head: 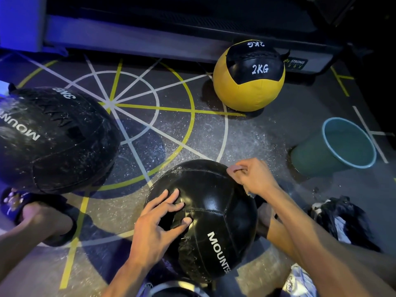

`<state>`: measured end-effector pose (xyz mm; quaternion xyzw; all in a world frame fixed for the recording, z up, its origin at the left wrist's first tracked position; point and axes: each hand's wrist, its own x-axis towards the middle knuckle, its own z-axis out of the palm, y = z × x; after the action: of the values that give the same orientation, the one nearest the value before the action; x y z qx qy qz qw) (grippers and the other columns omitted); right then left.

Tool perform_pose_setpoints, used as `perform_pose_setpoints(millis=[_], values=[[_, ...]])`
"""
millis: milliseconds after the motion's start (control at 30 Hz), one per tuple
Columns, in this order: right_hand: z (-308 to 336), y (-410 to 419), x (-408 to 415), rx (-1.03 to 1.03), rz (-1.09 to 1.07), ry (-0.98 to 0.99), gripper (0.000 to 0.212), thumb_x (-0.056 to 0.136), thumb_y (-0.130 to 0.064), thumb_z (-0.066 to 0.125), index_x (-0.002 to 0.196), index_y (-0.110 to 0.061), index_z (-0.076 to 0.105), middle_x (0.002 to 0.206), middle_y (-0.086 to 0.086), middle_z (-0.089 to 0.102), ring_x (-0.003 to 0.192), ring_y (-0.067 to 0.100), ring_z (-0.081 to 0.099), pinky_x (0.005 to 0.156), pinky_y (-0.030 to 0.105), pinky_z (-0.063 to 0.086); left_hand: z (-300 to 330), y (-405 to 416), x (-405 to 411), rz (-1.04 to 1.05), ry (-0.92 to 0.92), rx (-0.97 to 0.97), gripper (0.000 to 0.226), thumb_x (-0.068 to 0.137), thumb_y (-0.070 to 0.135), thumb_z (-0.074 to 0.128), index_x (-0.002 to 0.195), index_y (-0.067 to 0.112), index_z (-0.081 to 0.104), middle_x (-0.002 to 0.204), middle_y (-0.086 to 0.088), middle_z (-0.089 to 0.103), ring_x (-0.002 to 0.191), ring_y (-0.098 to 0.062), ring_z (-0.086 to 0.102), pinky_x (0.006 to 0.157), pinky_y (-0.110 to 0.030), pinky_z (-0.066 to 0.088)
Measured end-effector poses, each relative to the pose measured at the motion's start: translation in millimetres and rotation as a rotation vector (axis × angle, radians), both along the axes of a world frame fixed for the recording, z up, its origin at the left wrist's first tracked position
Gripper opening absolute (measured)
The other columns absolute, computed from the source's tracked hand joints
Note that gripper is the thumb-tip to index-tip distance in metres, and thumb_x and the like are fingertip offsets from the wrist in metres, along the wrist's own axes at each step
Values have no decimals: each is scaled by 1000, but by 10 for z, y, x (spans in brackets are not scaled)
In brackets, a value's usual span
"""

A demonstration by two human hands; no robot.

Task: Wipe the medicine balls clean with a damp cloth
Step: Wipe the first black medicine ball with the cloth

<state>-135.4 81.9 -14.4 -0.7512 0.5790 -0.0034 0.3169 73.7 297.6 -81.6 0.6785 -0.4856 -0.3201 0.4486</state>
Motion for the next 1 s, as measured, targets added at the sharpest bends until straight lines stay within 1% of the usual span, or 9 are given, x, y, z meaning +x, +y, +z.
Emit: perform_pose_setpoints(millis=[100,233,367,467,600,667,767,833,1000], values=[[-35,68,133,-40,-67,-36,33,97,-12,62,67,-29,63,62,-28,59,55,-14,55,59,9,39,7,-4,-4,1,3,-1,36,75,40,87,109,36,76,136,32,60,142,1,43,114,-15,33],[62,296,319,-30,147,-90,21,99,-22,63,81,-32,70,74,-21,60,66,-9,56,66,13,40,2,6,26,1,-6,9,36,76,42,86,109,35,76,136,33,59,142,1,42,114,-13,32],[105,-53,-44,-3,-39,19,29,100,-10,54,79,-27,66,75,-17,65,67,6,65,52,7,41,11,-5,-8,-11,-29,-11,36,80,52,85,111,37,75,137,33,58,143,1,42,114,-14,34],[1,-21,-292,-91,-238,-40,24,106,-20,50,115,-20,72,109,-3,74,96,12,65,69,16,43,-2,-11,-23,4,-24,-21,35,78,47,86,110,37,75,137,34,58,143,1,42,114,-22,38],[-225,422,-211,-89,-64,-63,34,108,-34,45,135,-28,65,123,-1,73,111,19,69,95,31,53,-13,-66,-64,17,-35,-47,35,77,44,85,110,35,75,137,32,59,142,0,43,115,-20,36],[-293,553,-33,-134,-73,-54,41,109,-37,41,147,-30,54,144,-3,60,129,19,60,113,41,44,-19,-96,-99,16,-33,-55,35,78,45,84,110,34,76,138,29,60,143,-1,43,116,-21,35],[-279,678,380,-184,148,-40,50,111,-37,32,159,-27,32,164,-11,26,150,6,26,123,28,13,-43,-121,-110,1,-43,-64,37,80,54,82,111,33,75,139,25,61,143,-3,43,116,-22,35],[-260,603,421,-190,319,-15,49,112,-35,28,160,-28,28,166,-13,19,151,0,14,125,27,7,-54,-130,-67,1,-31,-55,40,80,59,76,111,34,75,139,28,60,142,-3,44,115,-20,35],[-382,116,-354,31,-26,183,40,112,-34,31,140,-26,58,140,9,63,130,25,58,111,40,43,-44,-117,-35,12,-24,-39,42,78,65,74,110,38,74,138,34,58,142,-1,43,113,-15,34]])
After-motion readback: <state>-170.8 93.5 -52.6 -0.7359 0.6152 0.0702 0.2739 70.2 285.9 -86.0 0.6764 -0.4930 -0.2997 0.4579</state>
